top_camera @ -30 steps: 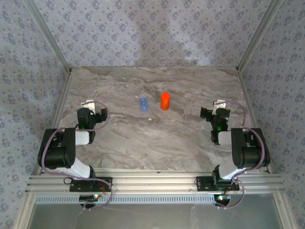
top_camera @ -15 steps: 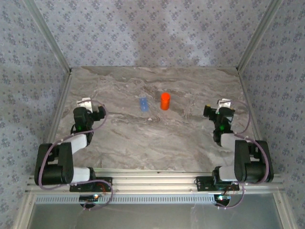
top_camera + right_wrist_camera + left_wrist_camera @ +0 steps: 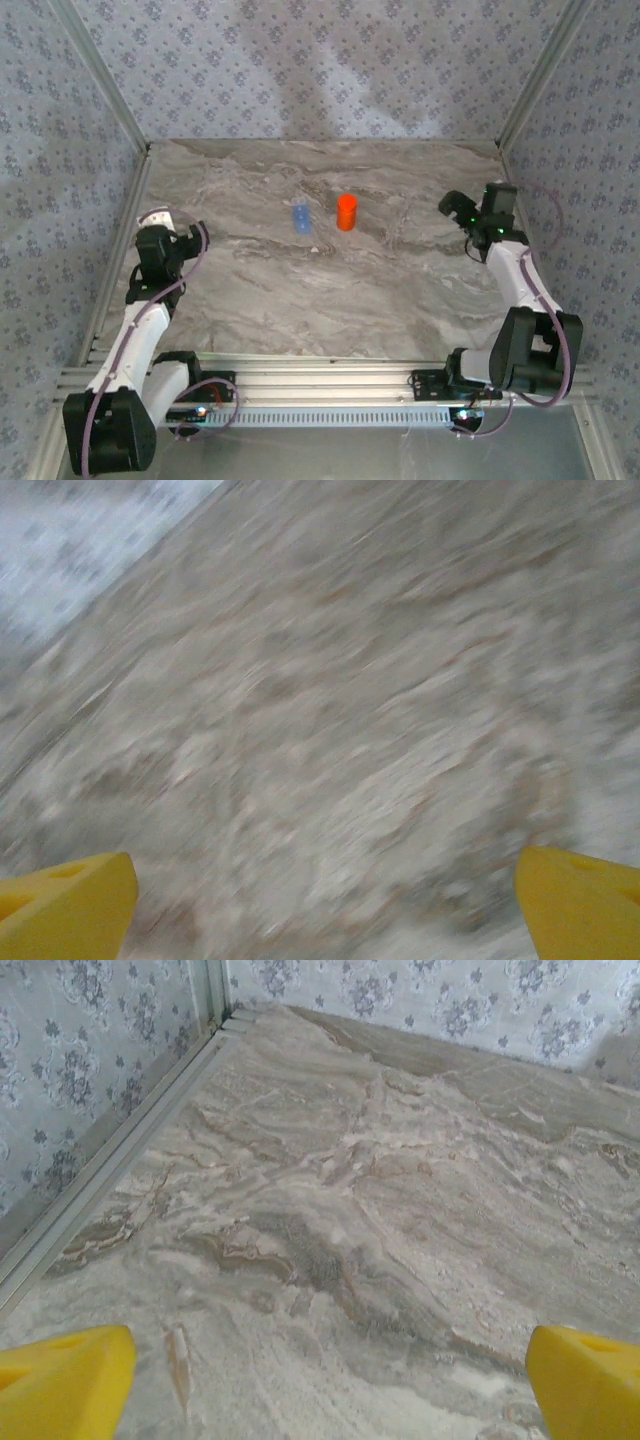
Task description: Sort the pills into containers
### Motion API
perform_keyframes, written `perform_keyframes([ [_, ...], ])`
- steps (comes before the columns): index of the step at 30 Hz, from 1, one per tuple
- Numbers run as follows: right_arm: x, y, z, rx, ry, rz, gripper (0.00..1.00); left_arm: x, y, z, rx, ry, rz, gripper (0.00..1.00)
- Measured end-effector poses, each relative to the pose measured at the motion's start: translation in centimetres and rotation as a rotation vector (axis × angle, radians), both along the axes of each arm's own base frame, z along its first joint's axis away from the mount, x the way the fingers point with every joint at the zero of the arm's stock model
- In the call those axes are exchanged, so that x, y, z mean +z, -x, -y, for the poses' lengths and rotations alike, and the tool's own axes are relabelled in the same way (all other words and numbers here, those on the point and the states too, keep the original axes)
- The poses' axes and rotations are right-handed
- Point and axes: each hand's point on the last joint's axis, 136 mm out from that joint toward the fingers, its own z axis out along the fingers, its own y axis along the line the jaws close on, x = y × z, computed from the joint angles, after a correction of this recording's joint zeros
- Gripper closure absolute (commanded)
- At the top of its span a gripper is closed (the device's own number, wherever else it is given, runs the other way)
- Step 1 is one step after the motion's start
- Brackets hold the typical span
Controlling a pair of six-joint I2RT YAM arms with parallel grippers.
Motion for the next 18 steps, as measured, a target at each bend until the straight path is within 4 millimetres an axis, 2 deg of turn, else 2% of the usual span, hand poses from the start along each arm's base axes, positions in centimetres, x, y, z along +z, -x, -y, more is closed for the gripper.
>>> perform_keyframes([
  [4,3.4,-0.4,-7.5,0.205,-0.03,0.023,0.06,0.2,0.8,0.2,0.003,0.025,-0.077,0.0],
  [8,7.0,0.3,-14.7,0.388,-0.031,0.057,0.08,0.5,1.2,0.6,-0.003,0.059,-0.136,0.0],
  [11,8.5,1.0,-19.5,0.501,-0.024,0.052,0.1,0.5,1.1,0.9,-0.008,0.086,-0.171,0.0],
  [14,8.8,1.4,-24.0,0.592,-0.004,0.032,0.1,0.3,0.8,1.3,-0.008,0.123,-0.208,0.0],
  [18,7.5,2.0,-29.6,0.689,0.029,-0.026,0.11,0.0,0.2,1.8,-0.017,0.164,-0.233,0.0],
])
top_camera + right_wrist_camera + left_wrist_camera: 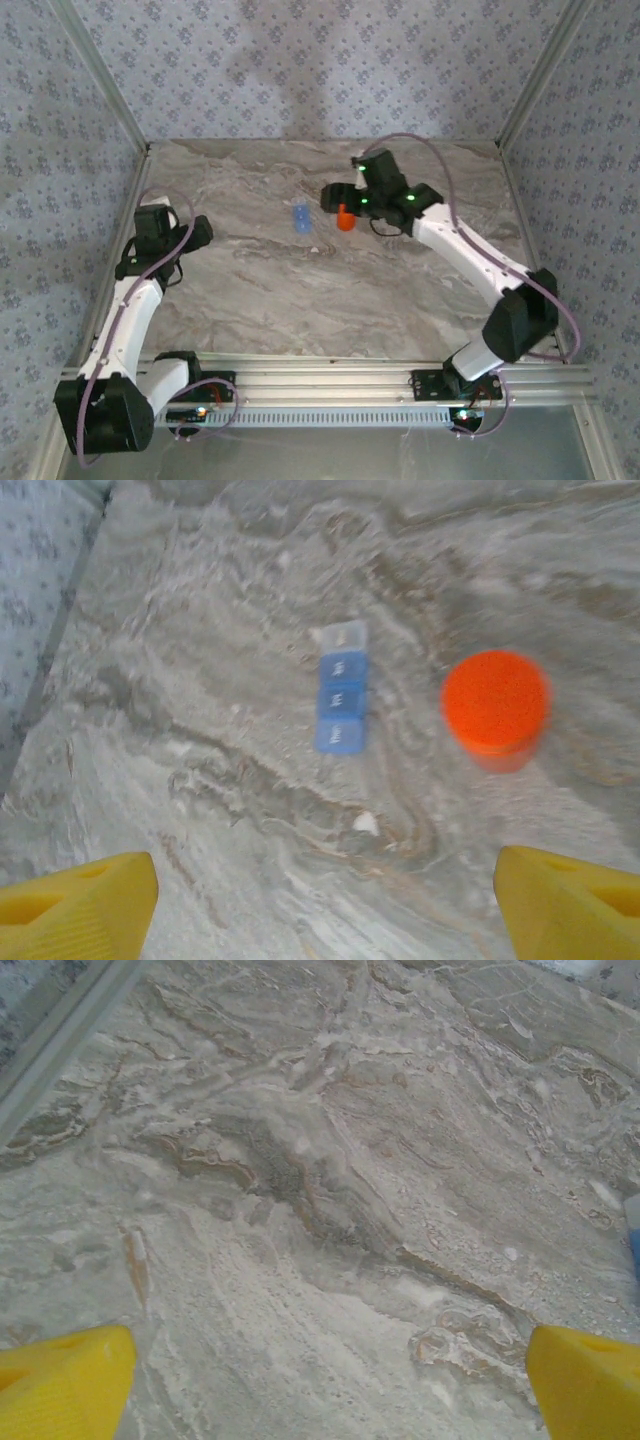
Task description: Sort the pills into containers
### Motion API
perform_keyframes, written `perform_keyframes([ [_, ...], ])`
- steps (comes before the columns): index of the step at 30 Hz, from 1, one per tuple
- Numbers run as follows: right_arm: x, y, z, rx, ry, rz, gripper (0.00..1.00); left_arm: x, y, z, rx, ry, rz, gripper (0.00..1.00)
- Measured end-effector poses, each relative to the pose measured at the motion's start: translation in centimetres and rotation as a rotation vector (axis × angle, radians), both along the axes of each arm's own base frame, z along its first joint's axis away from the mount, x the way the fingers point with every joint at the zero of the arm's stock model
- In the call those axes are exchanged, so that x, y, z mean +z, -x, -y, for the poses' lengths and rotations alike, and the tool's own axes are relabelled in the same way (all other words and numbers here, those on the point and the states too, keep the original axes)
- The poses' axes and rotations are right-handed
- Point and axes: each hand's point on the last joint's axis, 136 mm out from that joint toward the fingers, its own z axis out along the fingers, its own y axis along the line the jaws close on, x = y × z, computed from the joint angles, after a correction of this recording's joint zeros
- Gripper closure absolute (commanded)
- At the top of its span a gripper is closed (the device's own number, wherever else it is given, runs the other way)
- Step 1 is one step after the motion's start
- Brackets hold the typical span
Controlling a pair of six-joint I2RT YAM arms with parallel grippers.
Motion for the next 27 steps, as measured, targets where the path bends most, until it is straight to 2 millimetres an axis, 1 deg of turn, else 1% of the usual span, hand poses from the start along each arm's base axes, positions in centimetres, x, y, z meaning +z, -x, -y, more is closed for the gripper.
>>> perform_keyframes([
  [2,-0.7,0.0,-2.8,0.041,0.023,-0.013,0.11,-0.5,-0.4,0.3,-0.006,0.018,-0.015,0.0],
  [5,-1.7,-0.3,-6.0,0.084,0.052,-0.037,0.13,-1.8,-1.0,0.6,-0.012,0.04,-0.047,0.0],
  [7,-2.1,-0.9,-7.5,0.097,0.067,-0.053,0.14,-2.6,-1.5,0.8,-0.016,0.052,-0.078,0.0],
  [12,-2.9,-4.2,-10.2,0.081,0.103,-0.069,0.16,-3.3,-3.4,1.8,-0.042,0.077,-0.117,0.0],
  [15,-4.5,-5.8,-10.9,0.065,0.148,-0.091,0.17,-4.2,-4.2,2.3,-0.049,0.095,-0.15,0.0],
  [18,-6.5,-6.7,-11.1,0.059,0.207,-0.123,0.17,-4.8,-4.8,2.9,-0.054,0.109,-0.176,0.0],
  [20,-8.2,-7.0,-10.9,0.054,0.252,-0.145,0.17,-4.7,-5.2,3.2,-0.058,0.113,-0.177,0.0],
  [23,-10.4,-6.8,-10.1,0.05,0.312,-0.187,0.17,-4.4,-5.8,3.4,-0.06,0.121,-0.172,0.0],
  [27,-12.6,-7.2,-9.4,0.041,0.354,-0.219,0.2,-4.3,-6.3,3.5,-0.059,0.123,-0.169,0.0],
])
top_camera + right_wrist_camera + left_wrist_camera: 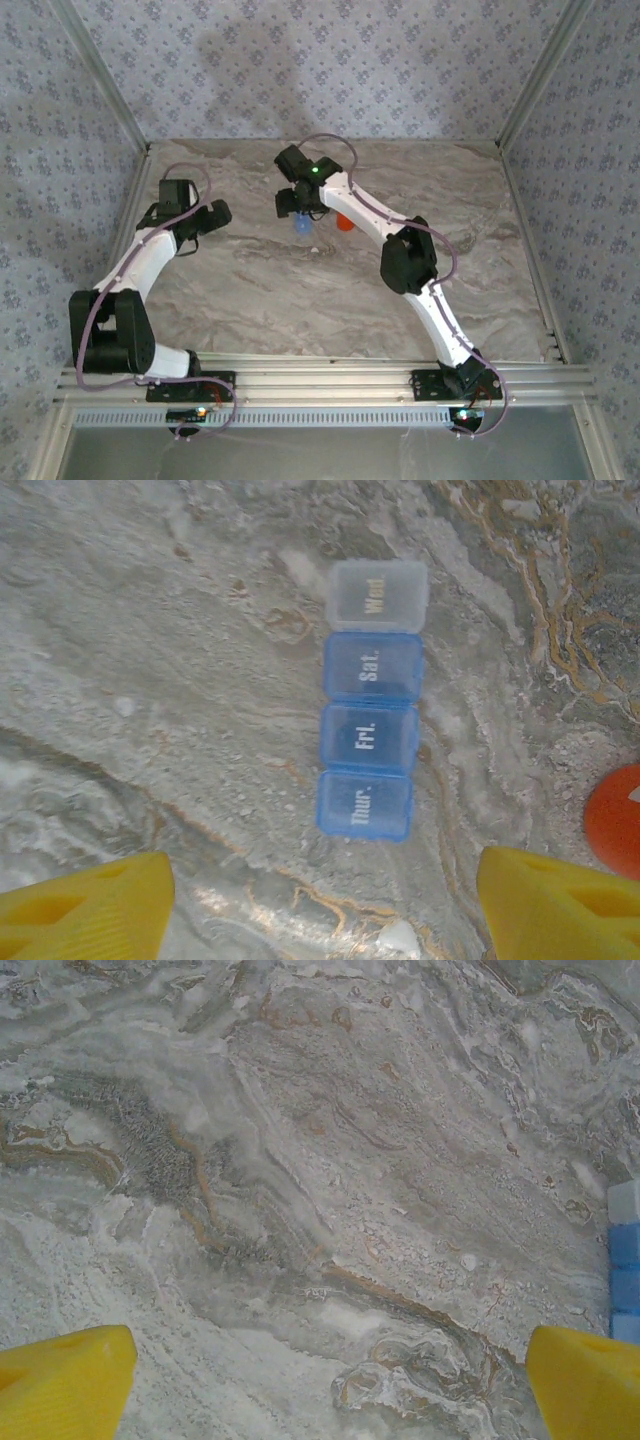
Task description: Sort the pills into containers
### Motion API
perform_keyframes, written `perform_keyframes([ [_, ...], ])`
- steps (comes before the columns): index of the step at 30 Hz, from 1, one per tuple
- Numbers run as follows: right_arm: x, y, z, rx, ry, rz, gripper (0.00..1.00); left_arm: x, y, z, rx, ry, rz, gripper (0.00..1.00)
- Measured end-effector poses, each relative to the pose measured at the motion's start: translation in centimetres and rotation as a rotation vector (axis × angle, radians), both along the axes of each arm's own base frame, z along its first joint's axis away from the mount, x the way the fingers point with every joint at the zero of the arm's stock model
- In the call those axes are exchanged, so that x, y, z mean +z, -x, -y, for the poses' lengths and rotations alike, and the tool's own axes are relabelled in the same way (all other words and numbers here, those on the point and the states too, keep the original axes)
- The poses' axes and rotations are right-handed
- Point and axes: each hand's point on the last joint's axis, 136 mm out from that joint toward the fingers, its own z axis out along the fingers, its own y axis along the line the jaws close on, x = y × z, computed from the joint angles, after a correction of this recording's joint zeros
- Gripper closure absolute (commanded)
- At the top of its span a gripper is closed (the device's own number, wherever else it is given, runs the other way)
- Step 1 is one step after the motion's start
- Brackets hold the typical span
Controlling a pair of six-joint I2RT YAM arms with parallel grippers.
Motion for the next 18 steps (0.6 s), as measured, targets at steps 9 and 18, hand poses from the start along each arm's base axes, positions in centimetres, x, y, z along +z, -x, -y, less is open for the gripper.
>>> perform_keyframes([
  [9,-3.6,-1.3,0.8,-0.019,0.032,-0.032,0.22,-0.2,-0.3,0.3,-0.007,0.012,-0.011,0.0],
  [18,-5.0,-2.7,0.2,0.008,0.026,-0.001,0.22,0.0,-0.3,0.5,-0.008,0.022,-0.012,0.0],
])
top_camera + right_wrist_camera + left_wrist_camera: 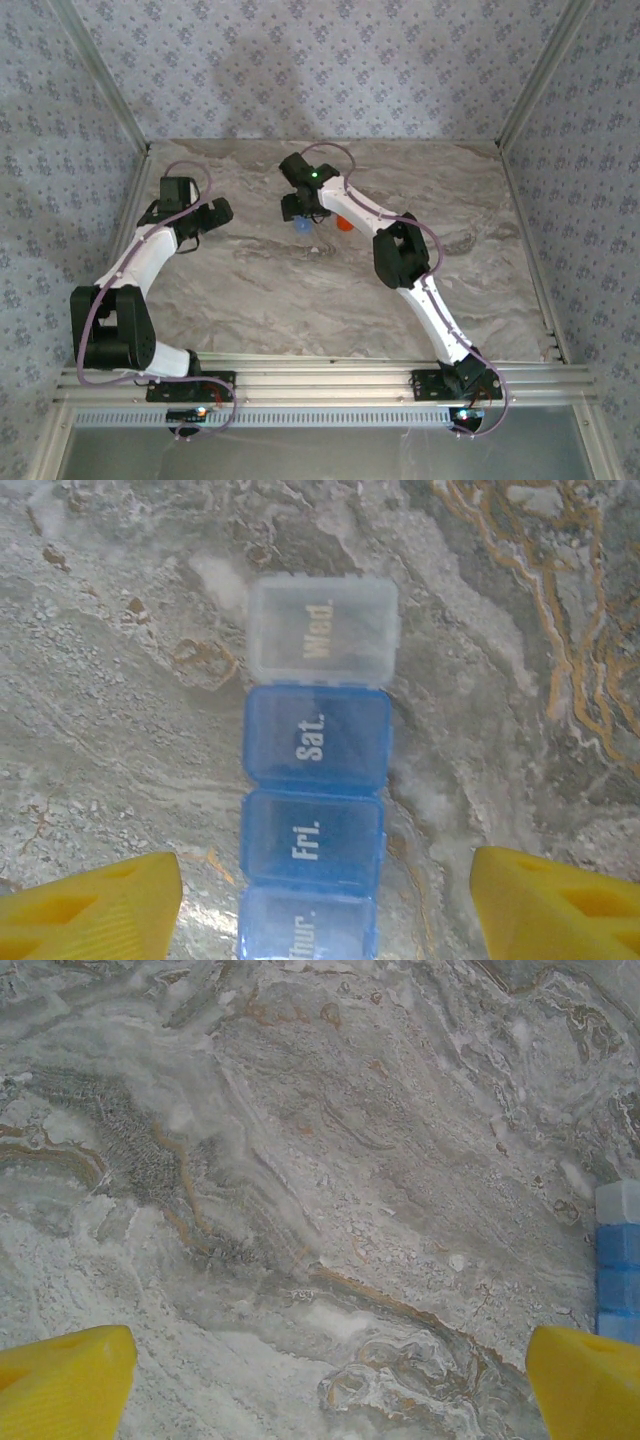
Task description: Sort the pills into containers
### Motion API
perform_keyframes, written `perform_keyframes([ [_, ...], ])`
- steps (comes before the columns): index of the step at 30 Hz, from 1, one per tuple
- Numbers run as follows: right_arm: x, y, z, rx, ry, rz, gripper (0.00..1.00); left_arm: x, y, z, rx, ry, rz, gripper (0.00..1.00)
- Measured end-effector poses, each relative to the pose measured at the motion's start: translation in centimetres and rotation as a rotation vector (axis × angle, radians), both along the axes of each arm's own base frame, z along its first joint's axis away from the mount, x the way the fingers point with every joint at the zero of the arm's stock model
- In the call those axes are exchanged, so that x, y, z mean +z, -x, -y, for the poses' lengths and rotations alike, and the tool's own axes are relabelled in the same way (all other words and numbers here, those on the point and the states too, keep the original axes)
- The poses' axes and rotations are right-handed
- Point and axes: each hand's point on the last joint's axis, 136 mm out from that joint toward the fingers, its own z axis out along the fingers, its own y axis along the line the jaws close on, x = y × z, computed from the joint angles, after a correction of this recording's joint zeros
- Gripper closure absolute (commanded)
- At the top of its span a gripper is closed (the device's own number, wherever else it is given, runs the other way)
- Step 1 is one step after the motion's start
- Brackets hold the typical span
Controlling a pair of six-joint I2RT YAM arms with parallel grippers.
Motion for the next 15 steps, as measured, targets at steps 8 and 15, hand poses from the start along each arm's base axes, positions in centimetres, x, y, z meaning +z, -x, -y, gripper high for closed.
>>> perform_keyframes([
  [8,-1.2,-0.8,-0.6,0.019,0.005,0.022,0.23,-0.2,0.3,0.2,0.002,0.008,-0.014,0.0],
  [15,-1.7,-0.9,-0.3,0.033,0.034,0.03,0.28,0.0,0.8,0.2,0.007,0.013,-0.01,0.0],
])
